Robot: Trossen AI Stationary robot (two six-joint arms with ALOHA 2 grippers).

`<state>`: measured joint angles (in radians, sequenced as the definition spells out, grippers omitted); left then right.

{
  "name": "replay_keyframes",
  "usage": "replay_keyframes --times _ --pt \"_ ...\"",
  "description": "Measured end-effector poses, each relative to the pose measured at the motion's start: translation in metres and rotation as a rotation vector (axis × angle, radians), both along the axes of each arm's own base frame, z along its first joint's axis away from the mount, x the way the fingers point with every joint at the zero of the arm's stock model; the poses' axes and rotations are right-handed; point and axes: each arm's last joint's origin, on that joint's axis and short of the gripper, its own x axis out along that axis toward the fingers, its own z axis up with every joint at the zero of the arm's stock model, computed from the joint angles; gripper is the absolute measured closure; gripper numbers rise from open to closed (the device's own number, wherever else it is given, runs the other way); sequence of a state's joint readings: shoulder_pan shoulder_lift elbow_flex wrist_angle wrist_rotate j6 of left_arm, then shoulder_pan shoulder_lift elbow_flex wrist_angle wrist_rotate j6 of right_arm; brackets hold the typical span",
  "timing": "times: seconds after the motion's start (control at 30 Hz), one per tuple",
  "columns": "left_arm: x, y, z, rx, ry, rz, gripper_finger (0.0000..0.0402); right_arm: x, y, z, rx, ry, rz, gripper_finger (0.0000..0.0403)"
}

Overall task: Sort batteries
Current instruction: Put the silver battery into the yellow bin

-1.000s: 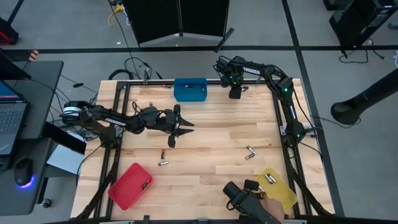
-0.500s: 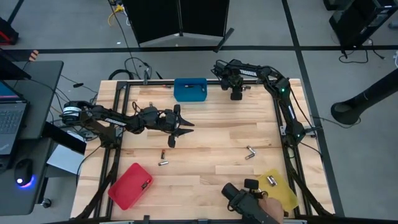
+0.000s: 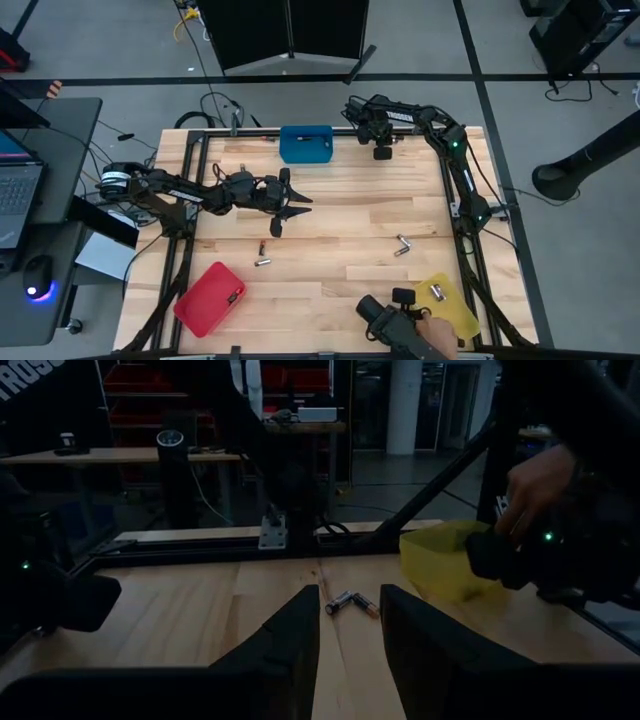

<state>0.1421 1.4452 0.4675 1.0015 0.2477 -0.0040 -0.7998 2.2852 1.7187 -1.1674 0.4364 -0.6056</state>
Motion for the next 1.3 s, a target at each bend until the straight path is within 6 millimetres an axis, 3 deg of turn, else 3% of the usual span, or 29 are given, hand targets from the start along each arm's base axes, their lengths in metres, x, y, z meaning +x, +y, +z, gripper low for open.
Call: replay_keyframes --times 0.17,0.4,0.57,0.73,1.07,1.3 --pt "0.0 0.0 0.0 0.0 0.0 0.0 0.0287 0.0 0.001 0.004 0.002 -0.014 0.002 0.0351" --pt "0.0 0.0 0.0 0.0 0.0 0.0 0.0287 0.002 0.006 0.027 -0.037 -0.055 0.021 0.0351" --pt "0.0 0.0 0.0 0.0 0.0 0.0 0.0287 0.009 0.016 0.058 -0.072 -0.176 0.049 0.0351" --pt "0.0 0.0 0.0 0.0 0.0 0.0 0.0287 0.013 0.031 0.098 -0.071 -0.415 -0.006 0.0351" --pt "0.0 0.0 0.0 0.0 -0.001 0.0 0.0287 0.035 0.086 0.171 -0.03 -0.856 -0.021 0.0351" --pt "0.0 0.0 0.0 0.028 -0.005 0.001 0.0287 0.053 0.143 0.2 0.023 -1.017 0.021 0.0351"
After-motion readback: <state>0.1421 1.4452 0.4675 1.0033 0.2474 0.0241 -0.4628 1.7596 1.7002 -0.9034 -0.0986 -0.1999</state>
